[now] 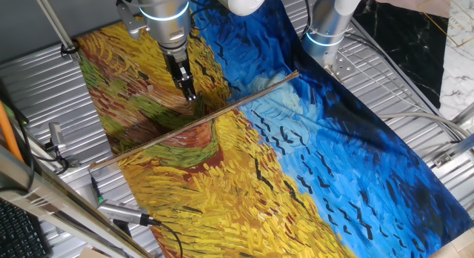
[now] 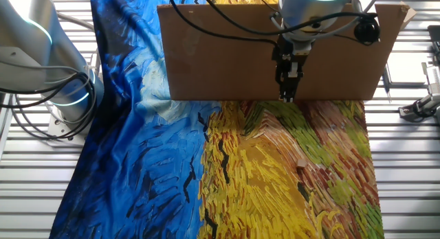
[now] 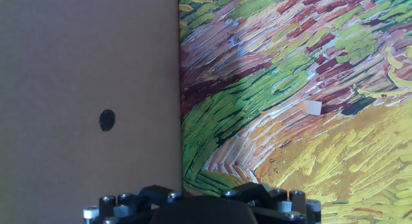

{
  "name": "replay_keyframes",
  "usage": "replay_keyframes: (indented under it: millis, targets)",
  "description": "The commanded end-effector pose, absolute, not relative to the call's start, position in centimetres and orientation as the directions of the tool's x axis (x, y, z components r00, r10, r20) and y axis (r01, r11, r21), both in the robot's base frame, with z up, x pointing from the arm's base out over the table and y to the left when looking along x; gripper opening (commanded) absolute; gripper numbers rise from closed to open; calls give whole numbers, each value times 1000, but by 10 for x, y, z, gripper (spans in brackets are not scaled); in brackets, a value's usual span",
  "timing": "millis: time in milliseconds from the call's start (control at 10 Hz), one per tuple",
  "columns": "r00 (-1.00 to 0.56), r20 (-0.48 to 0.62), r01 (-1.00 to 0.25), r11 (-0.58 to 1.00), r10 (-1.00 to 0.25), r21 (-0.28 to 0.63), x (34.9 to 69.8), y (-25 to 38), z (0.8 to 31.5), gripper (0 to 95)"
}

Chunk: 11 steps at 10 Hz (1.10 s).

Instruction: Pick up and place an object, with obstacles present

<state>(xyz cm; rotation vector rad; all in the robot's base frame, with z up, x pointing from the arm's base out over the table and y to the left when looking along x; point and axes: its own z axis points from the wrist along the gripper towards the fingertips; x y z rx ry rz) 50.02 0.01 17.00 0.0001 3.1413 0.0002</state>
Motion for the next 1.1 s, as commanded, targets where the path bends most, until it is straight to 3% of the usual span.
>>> replay_keyframes:
  millis: [100,1100]
  targets:
    - [-985,-19,-171,985,-171,18,500,0,170,0]
    - [-987,-15,-162,987,-162,10,500,0,170,0]
